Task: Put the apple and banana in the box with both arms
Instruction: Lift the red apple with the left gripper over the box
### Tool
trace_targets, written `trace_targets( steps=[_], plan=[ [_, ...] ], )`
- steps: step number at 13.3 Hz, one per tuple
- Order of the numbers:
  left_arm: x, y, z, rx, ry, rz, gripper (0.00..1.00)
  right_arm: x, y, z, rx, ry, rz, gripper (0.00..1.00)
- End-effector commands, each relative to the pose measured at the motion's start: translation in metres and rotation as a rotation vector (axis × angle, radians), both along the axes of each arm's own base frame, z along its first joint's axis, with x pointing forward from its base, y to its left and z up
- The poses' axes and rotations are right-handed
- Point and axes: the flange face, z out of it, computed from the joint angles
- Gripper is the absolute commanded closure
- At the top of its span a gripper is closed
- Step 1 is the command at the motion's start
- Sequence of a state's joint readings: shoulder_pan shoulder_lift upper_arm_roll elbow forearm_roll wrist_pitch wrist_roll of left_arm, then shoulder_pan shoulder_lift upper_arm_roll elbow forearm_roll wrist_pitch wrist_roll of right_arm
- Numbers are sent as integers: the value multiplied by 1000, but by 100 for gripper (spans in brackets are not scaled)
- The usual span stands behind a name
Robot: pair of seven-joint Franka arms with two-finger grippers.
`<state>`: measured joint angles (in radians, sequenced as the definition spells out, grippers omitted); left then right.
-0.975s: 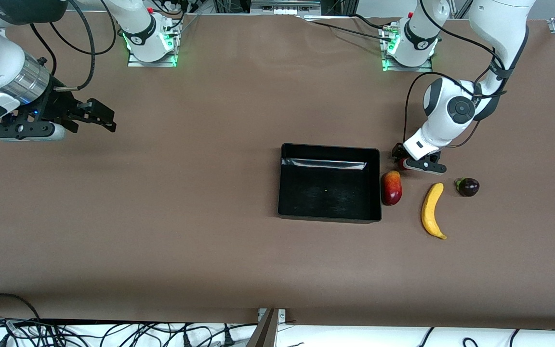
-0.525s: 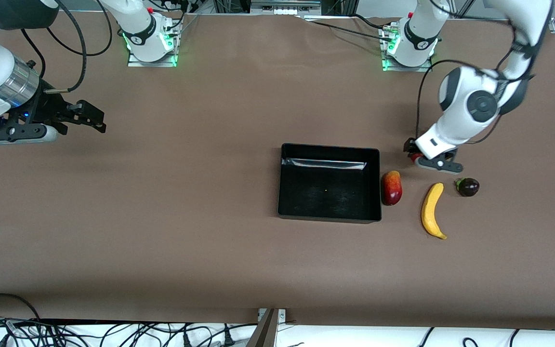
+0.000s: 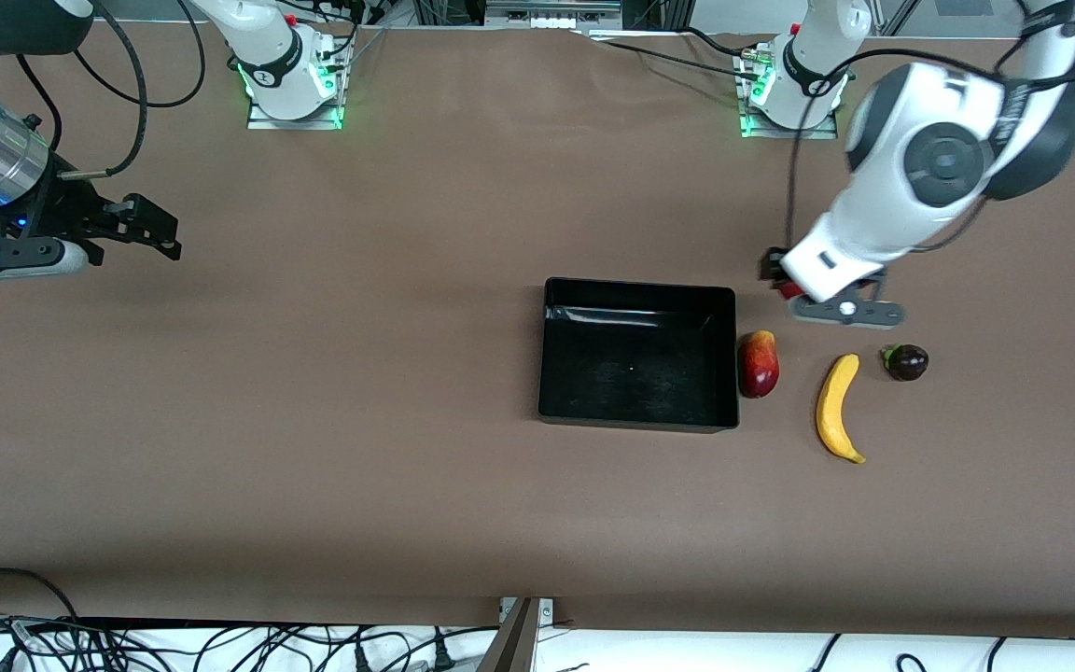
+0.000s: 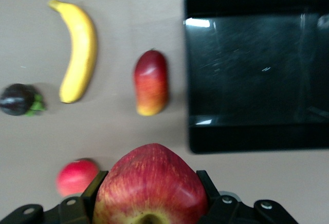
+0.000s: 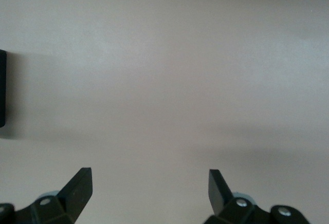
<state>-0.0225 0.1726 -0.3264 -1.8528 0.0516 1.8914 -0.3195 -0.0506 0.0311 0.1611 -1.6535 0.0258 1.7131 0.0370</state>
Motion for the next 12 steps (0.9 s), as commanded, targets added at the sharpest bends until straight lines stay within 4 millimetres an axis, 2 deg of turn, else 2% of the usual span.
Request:
trace_targets(
  steps=[1, 3, 5, 7, 10, 12],
  plan=[
    [18, -50, -18, -22, 35, 80, 92, -1, 3, 11, -18, -21, 19, 0],
    [20, -78, -39, -39, 11, 136, 92, -1, -1, 14, -20, -28, 7, 0],
    [20, -93, -64, -45, 6, 131, 91, 0, -5, 12, -37, -28, 10, 0],
    [23, -94, -89, -62, -2, 136, 91, 13, -12, -8, -57, -3, -5, 0],
    [22, -91, -121, -65, -21, 129, 90, 13, -10, 4, -61, -28, 0, 0],
    [18, -90, -143, -38, -34, 96, 89, 15, -10, 1, -54, -24, -2, 0]
  ],
)
